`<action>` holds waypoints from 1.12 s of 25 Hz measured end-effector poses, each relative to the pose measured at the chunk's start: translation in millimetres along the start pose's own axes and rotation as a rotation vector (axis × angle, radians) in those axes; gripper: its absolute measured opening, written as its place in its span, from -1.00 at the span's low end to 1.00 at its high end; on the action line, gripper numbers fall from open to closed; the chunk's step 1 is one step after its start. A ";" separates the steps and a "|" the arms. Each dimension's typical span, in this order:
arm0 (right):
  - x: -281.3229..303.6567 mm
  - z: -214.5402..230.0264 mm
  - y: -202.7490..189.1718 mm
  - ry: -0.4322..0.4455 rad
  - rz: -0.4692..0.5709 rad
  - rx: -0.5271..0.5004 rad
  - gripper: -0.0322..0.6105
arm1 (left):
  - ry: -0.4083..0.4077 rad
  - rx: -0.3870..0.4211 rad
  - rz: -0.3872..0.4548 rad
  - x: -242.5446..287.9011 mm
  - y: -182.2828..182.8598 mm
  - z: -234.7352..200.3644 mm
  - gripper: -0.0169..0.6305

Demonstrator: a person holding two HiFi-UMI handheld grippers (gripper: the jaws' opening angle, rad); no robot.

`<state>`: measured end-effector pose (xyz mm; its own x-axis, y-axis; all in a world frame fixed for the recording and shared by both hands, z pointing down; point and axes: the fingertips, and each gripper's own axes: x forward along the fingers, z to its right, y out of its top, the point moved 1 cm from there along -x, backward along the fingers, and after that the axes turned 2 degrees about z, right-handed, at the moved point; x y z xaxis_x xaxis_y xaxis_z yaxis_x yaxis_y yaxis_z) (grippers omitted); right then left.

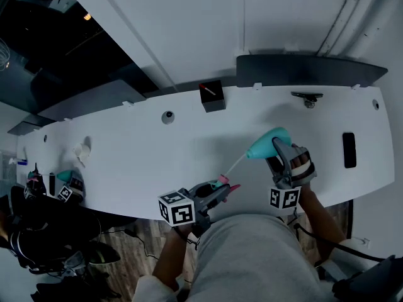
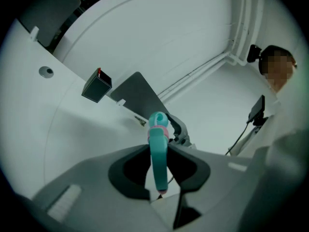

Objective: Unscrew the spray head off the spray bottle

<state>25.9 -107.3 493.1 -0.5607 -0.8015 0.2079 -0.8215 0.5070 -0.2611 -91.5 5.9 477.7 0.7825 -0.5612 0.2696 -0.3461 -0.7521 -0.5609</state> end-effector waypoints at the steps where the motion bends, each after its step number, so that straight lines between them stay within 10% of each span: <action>1: -0.3 1.6 -5.8 0.004 -0.012 0.053 0.23 | 0.011 -0.001 0.007 -4.7 0.5 -1.7 -0.65; 8: -5.1 11.4 -23.4 0.001 -0.049 0.352 0.23 | 0.106 0.009 0.096 -32.8 11.1 -19.9 -0.65; 15: -8.5 7.5 7.4 0.091 0.041 0.938 0.23 | 0.292 0.177 0.167 -19.7 22.5 -35.1 -0.65; 28: -35.3 41.4 41.7 -0.021 0.115 1.151 0.23 | 0.327 0.276 0.148 -14.7 20.6 -40.3 -0.65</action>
<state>15.7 -71.0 435.8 -0.6153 -0.7801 0.1139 -0.1789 -0.0026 -0.9839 -131.0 -15.2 493.8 0.5150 -0.7691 0.3786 -0.2562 -0.5596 -0.7882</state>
